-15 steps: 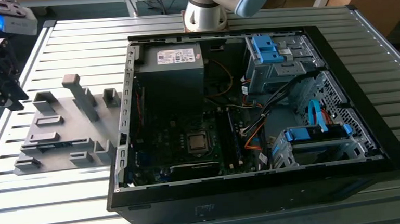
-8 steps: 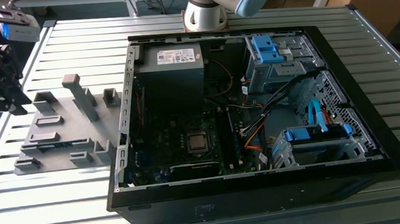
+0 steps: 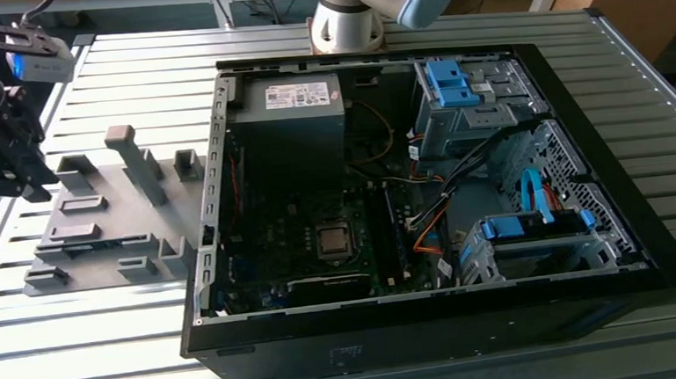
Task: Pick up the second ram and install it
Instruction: 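Pick up the second ram and move it above second insertion slot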
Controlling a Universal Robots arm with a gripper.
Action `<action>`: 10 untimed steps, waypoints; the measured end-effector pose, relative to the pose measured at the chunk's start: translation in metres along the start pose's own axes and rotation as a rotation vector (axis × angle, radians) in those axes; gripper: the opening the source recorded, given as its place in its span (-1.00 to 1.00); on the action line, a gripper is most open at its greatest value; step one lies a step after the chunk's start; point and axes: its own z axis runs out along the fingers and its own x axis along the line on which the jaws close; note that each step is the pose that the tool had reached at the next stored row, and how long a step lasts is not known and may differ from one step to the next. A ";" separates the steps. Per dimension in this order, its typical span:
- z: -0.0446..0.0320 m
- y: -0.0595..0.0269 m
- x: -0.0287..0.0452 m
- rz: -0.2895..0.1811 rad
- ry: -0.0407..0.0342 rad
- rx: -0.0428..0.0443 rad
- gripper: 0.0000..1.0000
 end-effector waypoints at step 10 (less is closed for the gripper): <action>0.0122 -0.0003 0.0034 0.000 0.0001 -0.0002 -0.38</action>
